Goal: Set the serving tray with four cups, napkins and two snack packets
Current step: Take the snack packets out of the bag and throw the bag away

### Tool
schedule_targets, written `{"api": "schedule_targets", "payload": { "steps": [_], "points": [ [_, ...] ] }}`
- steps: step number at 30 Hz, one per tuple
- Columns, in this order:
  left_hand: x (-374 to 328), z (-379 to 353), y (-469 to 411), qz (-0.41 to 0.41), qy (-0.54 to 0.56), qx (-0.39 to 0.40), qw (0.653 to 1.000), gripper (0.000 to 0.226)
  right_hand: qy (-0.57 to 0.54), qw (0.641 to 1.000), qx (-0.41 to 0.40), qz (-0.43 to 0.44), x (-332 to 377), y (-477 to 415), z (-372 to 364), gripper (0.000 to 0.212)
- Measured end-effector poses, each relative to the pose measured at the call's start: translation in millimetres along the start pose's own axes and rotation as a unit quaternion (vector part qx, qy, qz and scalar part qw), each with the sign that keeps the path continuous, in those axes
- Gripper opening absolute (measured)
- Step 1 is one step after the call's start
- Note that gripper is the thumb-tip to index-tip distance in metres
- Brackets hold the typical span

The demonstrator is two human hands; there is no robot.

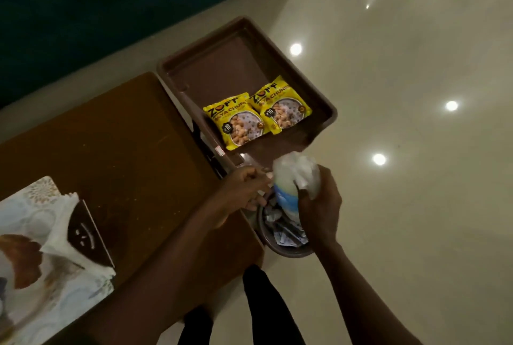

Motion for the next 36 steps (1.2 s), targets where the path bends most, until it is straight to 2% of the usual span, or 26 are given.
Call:
{"api": "schedule_targets", "payload": {
  "steps": [3, 7, 12, 18, 22, 27, 31, 36],
  "points": [
    [11, -12, -6, 0.014, 0.001, 0.009, 1.0, 0.033, 0.049, 0.998, -0.016, -0.038, -41, -1, 24, 0.044],
    [18, -21, -14, 0.025, 0.013, 0.025, 0.999, 0.035, 0.087, 0.993, 0.044, -0.069, -88, 4, 19, 0.051],
    [26, -11, -20, 0.031, 0.024, -0.034, 0.999, 0.02, 0.159, 0.975, 0.098, -0.117, -117, -1, 10, 0.074],
    [50, 15, -20, 0.058, 0.007, -0.08, 0.995, 0.012, 0.122, 0.979, 0.108, -0.125, -112, -2, -3, 0.04],
    [55, 24, -19, 0.033, 0.013, -0.136, 0.99, 0.008, 0.099, 0.988, 0.091, -0.075, -94, -18, 2, 0.024],
    [52, 49, -11, -0.011, 0.053, -0.233, 0.971, 0.01, 0.066, 0.996, 0.06, 0.0, -50, -44, -2, 0.025],
    [40, 74, -4, -0.038, 0.088, -0.318, 0.943, 0.008, 0.044, 0.996, 0.041, 0.072, -9, -67, -6, 0.023],
    [15, 96, -5, -0.064, 0.135, -0.372, 0.916, 0.005, 0.03, 0.986, 0.069, 0.15, 37, -95, -16, 0.019]
  ]
}}
Point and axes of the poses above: each hand's wrist, its own y-axis away from the middle knuckle, its own z-axis out of the back of the hand, x = y × z, the point moved 7 cm from there along -y, towards the middle knuckle, and after that the axes turned 11 degrees about -y, right-handed, at the moved point
